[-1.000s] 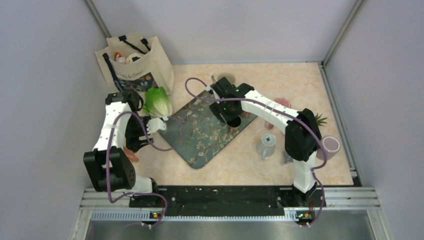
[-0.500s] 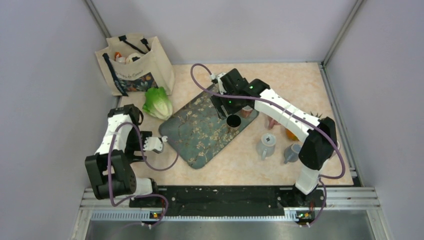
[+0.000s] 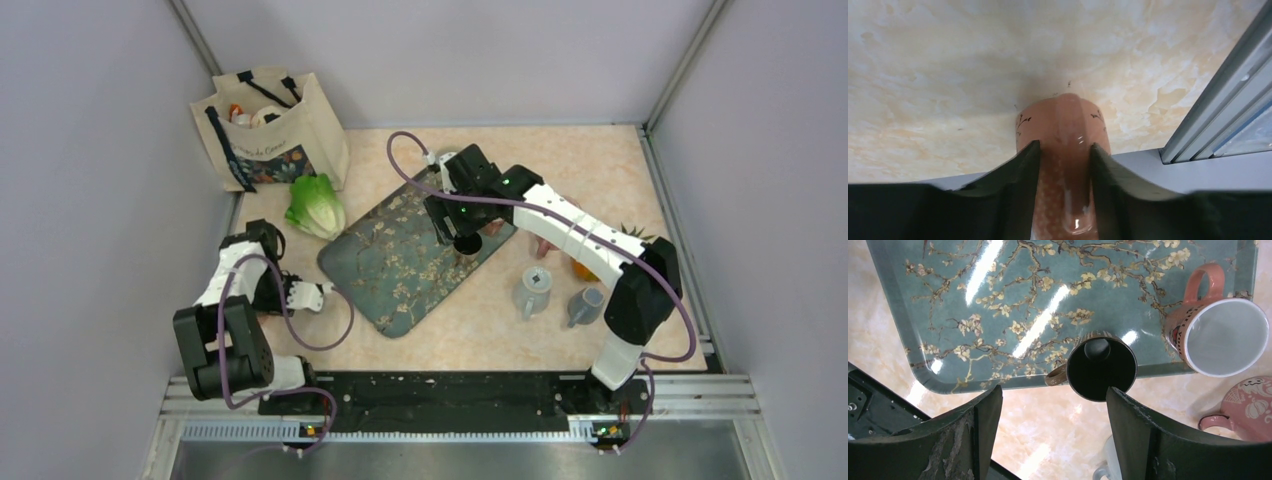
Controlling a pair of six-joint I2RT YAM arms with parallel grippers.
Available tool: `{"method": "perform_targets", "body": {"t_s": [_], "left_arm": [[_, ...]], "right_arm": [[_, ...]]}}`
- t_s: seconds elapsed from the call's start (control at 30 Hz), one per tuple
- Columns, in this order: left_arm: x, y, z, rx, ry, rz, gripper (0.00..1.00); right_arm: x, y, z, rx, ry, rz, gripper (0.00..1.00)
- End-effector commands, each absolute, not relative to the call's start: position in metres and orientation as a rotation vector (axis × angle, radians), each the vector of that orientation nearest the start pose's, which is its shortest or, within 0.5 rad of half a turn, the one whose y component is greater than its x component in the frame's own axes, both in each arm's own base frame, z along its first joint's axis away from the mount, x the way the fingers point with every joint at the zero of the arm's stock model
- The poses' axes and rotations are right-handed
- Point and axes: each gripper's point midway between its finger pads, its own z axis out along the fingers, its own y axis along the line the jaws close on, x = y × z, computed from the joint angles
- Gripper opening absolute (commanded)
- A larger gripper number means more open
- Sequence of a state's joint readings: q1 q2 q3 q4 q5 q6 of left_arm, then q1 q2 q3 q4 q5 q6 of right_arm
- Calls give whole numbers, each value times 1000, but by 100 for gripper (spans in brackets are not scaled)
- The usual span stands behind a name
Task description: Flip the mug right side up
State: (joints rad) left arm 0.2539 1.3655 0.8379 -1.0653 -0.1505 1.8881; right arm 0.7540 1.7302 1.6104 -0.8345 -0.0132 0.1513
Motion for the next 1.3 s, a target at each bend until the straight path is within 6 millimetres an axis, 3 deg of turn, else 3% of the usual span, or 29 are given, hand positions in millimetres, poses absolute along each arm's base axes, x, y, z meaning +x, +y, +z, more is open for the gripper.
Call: {"method": "perform_targets", "body": {"t_s": [0.0,0.07,0.1,0.23,0.37,0.47,0.6,0.67,0.77,0.87,1.03,1.27], "left_arm": [[202,122,58,-2226,-2025,-142,37],[203,119,62,-2218,-2052,-124,9],[204,117,64,-2213,-2081,-118,1],[229,108,82,-2150,-2315,-139,0],[260,84,119,-1922,-2743,-18,0],[275,56,152,-1768,-2978,237,0],[282,9,194,-1520,-3200,762,0],[295,-12,219,-1323,-3323,994,0],[325,-30,248,-890,-3508,1225,0],[336,-55,280,-708,-3520,1552,0],[341,-92,322,-818,-3548,1812,0],[330,-127,358,-863,-3328,2150,0]], "right_arm": [[305,301,205,-727,2366,445,76],[306,301,206,-726,2361,447,76],[306,302,207,-724,2357,451,76],[308,306,214,-719,2336,472,76],[308,317,226,-709,2296,547,76],[304,330,239,-718,2237,654,81],[300,346,256,-689,2149,781,98],[298,357,266,-690,2100,803,99],[291,378,280,-719,2017,872,99],[284,402,296,-702,1911,1050,99],[288,419,309,-667,1850,1125,99],[284,439,314,-682,1818,1258,98]]}}
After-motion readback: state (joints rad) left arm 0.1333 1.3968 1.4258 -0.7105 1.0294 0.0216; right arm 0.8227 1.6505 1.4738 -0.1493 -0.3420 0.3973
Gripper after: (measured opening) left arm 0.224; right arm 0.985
